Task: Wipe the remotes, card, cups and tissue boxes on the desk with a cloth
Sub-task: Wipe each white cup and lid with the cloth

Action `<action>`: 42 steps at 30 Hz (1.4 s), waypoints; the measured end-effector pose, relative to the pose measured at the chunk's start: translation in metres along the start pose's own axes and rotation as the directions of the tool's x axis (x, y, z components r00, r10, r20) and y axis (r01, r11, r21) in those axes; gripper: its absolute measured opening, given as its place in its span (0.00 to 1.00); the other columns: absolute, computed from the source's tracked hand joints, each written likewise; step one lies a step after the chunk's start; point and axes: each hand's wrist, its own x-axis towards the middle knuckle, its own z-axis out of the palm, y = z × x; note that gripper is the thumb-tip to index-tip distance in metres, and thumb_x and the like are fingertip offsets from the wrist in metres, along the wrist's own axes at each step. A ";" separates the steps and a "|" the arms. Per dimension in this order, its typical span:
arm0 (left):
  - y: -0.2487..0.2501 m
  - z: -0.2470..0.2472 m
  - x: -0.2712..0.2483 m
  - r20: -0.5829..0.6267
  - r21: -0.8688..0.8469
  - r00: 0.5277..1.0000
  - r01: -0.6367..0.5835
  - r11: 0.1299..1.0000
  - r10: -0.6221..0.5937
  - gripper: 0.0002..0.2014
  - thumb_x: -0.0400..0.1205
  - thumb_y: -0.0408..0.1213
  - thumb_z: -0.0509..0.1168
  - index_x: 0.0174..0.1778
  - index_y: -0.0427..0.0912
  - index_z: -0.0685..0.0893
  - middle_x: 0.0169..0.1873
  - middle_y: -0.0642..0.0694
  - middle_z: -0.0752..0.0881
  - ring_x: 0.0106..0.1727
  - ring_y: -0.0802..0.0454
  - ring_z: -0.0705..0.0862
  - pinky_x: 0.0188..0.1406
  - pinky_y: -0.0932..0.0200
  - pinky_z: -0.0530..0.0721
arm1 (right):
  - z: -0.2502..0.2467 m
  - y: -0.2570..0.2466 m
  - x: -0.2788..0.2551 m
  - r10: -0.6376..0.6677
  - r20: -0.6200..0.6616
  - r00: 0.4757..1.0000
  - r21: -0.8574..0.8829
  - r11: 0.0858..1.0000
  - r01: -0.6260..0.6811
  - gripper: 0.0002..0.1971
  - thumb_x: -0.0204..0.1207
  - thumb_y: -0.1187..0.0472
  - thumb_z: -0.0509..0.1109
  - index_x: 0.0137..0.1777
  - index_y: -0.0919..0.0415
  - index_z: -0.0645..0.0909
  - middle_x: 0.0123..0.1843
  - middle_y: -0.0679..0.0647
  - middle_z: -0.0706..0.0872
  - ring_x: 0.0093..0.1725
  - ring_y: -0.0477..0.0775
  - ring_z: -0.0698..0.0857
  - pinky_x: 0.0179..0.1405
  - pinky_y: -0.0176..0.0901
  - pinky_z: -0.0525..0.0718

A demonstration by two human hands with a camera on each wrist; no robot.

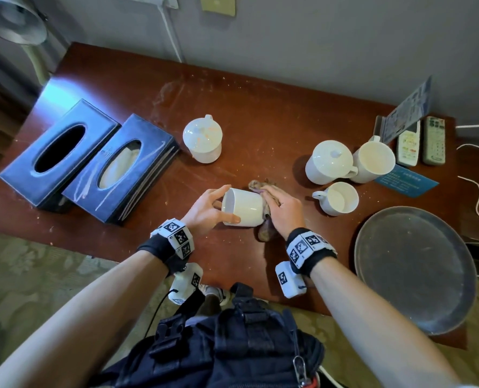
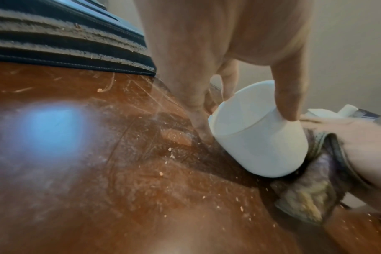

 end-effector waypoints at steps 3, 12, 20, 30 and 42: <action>-0.003 -0.006 0.003 0.086 -0.043 0.995 0.056 0.998 -0.052 0.47 0.73 0.25 0.76 0.86 0.50 0.62 0.64 0.43 0.84 0.67 0.41 0.82 0.69 0.41 0.82 | 0.002 0.005 -0.001 0.074 0.037 0.997 0.026 0.997 -0.075 0.11 0.83 0.63 0.67 0.61 0.59 0.89 0.63 0.48 0.87 0.62 0.36 0.79 0.59 0.10 0.62; -0.005 -0.006 0.004 0.095 -0.167 0.988 0.138 0.976 -0.123 0.39 0.77 0.39 0.77 0.83 0.53 0.67 0.50 0.45 0.87 0.55 0.47 0.87 0.63 0.46 0.85 | 0.018 -0.024 -0.007 -0.117 0.102 0.988 -0.001 0.993 0.118 0.11 0.83 0.57 0.68 0.60 0.47 0.89 0.68 0.42 0.84 0.67 0.39 0.80 0.71 0.32 0.73; -0.001 -0.002 -0.001 0.087 0.001 0.994 0.074 0.997 -0.074 0.45 0.66 0.41 0.82 0.79 0.48 0.70 0.58 0.44 0.83 0.61 0.43 0.83 0.59 0.44 0.87 | -0.007 0.006 -0.009 0.057 0.107 0.993 -0.056 0.997 -0.051 0.11 0.82 0.61 0.70 0.62 0.54 0.89 0.65 0.49 0.87 0.68 0.49 0.82 0.65 0.20 0.68; 0.010 -0.005 0.001 0.096 0.168 0.995 -0.005 0.986 -0.011 0.42 0.58 0.39 0.77 0.63 0.73 0.67 0.66 0.46 0.68 0.67 0.39 0.74 0.54 0.33 0.88 | -0.007 -0.012 -0.013 0.146 0.006 0.989 0.137 0.980 -0.146 0.14 0.82 0.60 0.69 0.66 0.55 0.87 0.65 0.46 0.87 0.65 0.38 0.82 0.69 0.28 0.75; 0.004 0.004 -0.007 -0.034 -0.003 0.999 -0.016 1.000 0.016 0.45 0.55 0.50 0.78 0.69 0.51 0.70 0.59 0.45 0.83 0.60 0.42 0.84 0.59 0.36 0.86 | 0.021 -0.037 -0.022 -0.331 0.012 0.944 -0.074 0.941 0.331 0.14 0.80 0.60 0.72 0.63 0.50 0.88 0.71 0.51 0.84 0.70 0.49 0.81 0.70 0.37 0.76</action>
